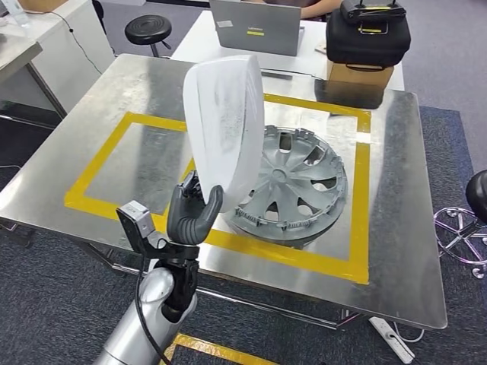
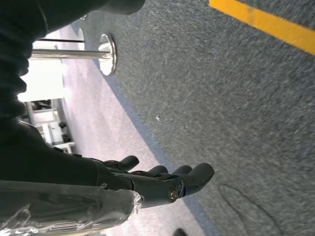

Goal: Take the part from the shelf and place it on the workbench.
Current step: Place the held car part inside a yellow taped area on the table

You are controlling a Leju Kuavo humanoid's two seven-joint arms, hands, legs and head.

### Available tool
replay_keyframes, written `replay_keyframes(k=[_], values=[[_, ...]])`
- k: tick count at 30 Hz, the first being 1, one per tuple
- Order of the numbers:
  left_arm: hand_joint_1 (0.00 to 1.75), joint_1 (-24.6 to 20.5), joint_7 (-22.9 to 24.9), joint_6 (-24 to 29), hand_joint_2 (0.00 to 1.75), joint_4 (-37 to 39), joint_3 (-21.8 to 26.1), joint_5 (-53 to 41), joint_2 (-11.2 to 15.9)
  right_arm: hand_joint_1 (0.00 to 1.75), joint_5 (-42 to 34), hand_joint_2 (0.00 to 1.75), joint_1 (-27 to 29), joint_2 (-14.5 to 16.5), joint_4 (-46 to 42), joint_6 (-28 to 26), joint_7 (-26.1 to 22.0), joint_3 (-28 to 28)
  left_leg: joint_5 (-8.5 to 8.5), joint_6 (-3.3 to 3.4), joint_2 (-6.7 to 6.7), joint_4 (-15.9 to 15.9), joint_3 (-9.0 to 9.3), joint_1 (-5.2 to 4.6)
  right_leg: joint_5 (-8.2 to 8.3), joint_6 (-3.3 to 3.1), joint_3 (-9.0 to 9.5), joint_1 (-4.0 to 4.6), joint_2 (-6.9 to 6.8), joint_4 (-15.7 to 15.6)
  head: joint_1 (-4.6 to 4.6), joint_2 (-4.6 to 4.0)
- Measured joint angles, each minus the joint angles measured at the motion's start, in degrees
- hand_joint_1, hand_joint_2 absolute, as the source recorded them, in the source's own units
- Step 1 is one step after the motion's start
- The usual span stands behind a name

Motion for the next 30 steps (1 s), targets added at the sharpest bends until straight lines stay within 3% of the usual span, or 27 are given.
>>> replay_keyframes(k=[2,3,4,5,7,9,12,14,16,18,19,20,21,23,24,27,29,30], values=[[1.75,-0.4,0.0,1.9,1.75,0.8,-0.2,-1.7,-0.1,0.0,0.2,1.75,0.0,0.0,0.0,0.0,0.0,0.0,-2.48,-0.16,0.02,7.0,-3.74,0.05,-0.06,-0.14,0.01,-0.01,-0.02,0.0,-0.08,0.0],[1.75,-0.8,0.0,3.5,1.75,1.4,-0.4,-3.3,-0.1,0.0,0.4,1.75,0.1,0.0,0.0,0.1,0.0,0.0,-2.27,-0.14,0.02,8.4,-4.66,0.05,-0.08,-0.14,0.02,-0.01,-0.02,0.0,-0.09,0.0],[1.75,-1.5,0.1,5.1,1.75,2.3,-0.7,-5.2,-0.2,0.0,0.7,1.75,0.1,0.0,0.0,0.2,-0.1,0.1,-0.97,-0.08,0.03,7.5,-4.56,0.06,-0.1,-0.12,0.06,-0.01,-0.01,0.0,-0.09,0.0],[1.75,-2.5,0.4,6.9,1.75,3.2,-1.1,-7.3,-0.4,0.0,1.1,1.75,0.0,0.0,0.0,0.4,-0.2,0.2,1.11,-0.01,0.05,4.8,-3.44,0.07,-0.12,-0.03,0.11,-0.03,-0.02,0.0,-0.08,0.0],[1.75,-5.5,1.1,11.3,1.75,5.6,-1.8,-12.1,-1.1,0.0,1.9,1.75,-0.2,0.0,0.0,0.7,-0.4,0.4,4.74,0.12,0.1,-2.7,-0.06,0.15,-0.23,0.38,0.08,0.1,0.0,0.2,-0.13,0.0],[1.75,-9.1,2.0,16.9,1.75,8.9,-2.2,-17.4,-1.7,0.0,2.2,1.75,-0.4,0.0,0.0,1.1,-0.5,0.9,5.69,0.53,-0.01,-6.8,1.69,0.14,-0.19,1.02,-0.12,0.31,0.04,0.2,-0.11,0.0],[1.75,-14.7,4.4,25.9,1.75,15.4,-2.4,-25.7,-2.2,0.0,2.3,1.75,-0.5,0.0,0.0,1.3,-0.6,1.9,5.73,1.65,-0.15,-7.2,1.71,0.09,-0.23,1.91,-0.35,0.19,0.01,0.2,0.03,0.0],[1.75,-18.7,7.6,31.7,1.75,20.4,-2.3,-33.0,-2.4,0.0,2.3,1.75,-0.6,0.0,0.0,1.6,-0.6,2.7,5.97,2.36,-0.15,-7.3,1.71,0.24,-2.13,2.38,-1.94,0.1,-0.08,3.4,0.29,0.0],[1.75,-22.3,12.2,35.4,1.75,25.2,-2.0,-42.7,-2.3,0.0,2.3,1.75,-0.7,0.0,0.0,2.0,-0.5,3.6,5.98,2.72,-0.16,-7.3,1.7,0.18,-5.52,2.63,-5.52,0.1,-0.12,10.8,0.58,0.0],[1.75,-24.8,17.4,36.6,1.75,29.3,-1.0,-54.2,-2.0,0.0,2.3,1.75,-0.8,0.0,0.0,2.5,-0.2,4.5,5.93,2.8,-0.17,-7.3,1.72,0.11,-6.97,2.68,-8.43,0.1,-0.12,16.3,0.62,0.0],[1.75,-26.0,20.1,36.7,1.75,31.3,-0.4,-59.9,-1.8,0.0,2.3,1.75,-0.8,0.0,0.0,2.8,0.0,5.0,5.91,2.78,-0.19,-7.3,1.75,0.1,-6.08,2.63,-8.49,0.1,-0.13,16.0,0.64,0.0],[1.75,-27.1,22.4,36.8,1.75,33.1,0.2,-64.4,-1.6,0.0,2.3,1.75,-0.9,0.0,0.0,3.0,0.2,5.4,5.87,2.72,-0.21,-7.3,1.82,0.1,-4.29,2.54,-7.47,0.09,-0.13,13.5,0.65,0.0],[1.75,-28.3,24.2,36.8,1.75,34.9,0.7,-68.1,-1.4,0.0,2.3,1.75,-1.0,0.0,0.0,3.2,0.4,5.9,5.79,2.6,-0.23,-7.3,1.9,0.11,-2.06,2.44,-5.67,0.07,-0.14,9.5,0.65,0.0],[1.75,-30.7,26.1,36.8,1.75,38.5,1.6,-72.3,-1.0,0.0,2.3,1.75,-1.4,0.0,0.0,3.5,0.6,6.8,5.65,2.13,-0.28,-7.2,1.88,-0.11,0.46,2.18,-2.23,0.1,-0.08,2.6,0.62,0.0],[1.75,-31.7,26.5,36.7,1.75,40.3,2.1,-73.3,-0.8,0.0,2.3,1.75,-1.6,0.0,0.0,3.6,0.6,7.2,5.68,1.83,-0.3,-7.2,1.82,-0.21,0.77,1.98,-1.4,0.15,-0.02,1.0,0.61,0.0],[1.75,-33.3,26.3,36.8,1.75,44.1,3.5,-73.6,-0.2,0.0,2.3,1.75,-1.8,0.0,0.0,3.9,0.6,8.1,5.73,0.88,-0.29,-7.5,1.86,-0.19,0.72,1.05,-1.21,0.19,0.12,0.3,0.57,-0.01],[1.75,-33.8,26.0,37.0,1.75,45.8,4.6,-73.3,0.1,0.0,2.3,1.75,-1.9,0.0,0.0,4.0,0.6,8.6,4.25,0.22,-0.2,-5.3,0.86,-0.16,0.82,0.45,-0.98,-0.02,0.07,0.0,0.3,0.0],[1.75,-34.0,25.9,37.0,1.75,46.5,5.0,-73.3,0.3,0.0,2.3,1.75,-2.0,0.0,0.0,4.0,0.6,8.8,2.78,-0.04,-0.15,-2.5,-0.58,-0.13,0.81,0.23,-0.88,-0.1,0.01,0.0,0.15,0.0]])
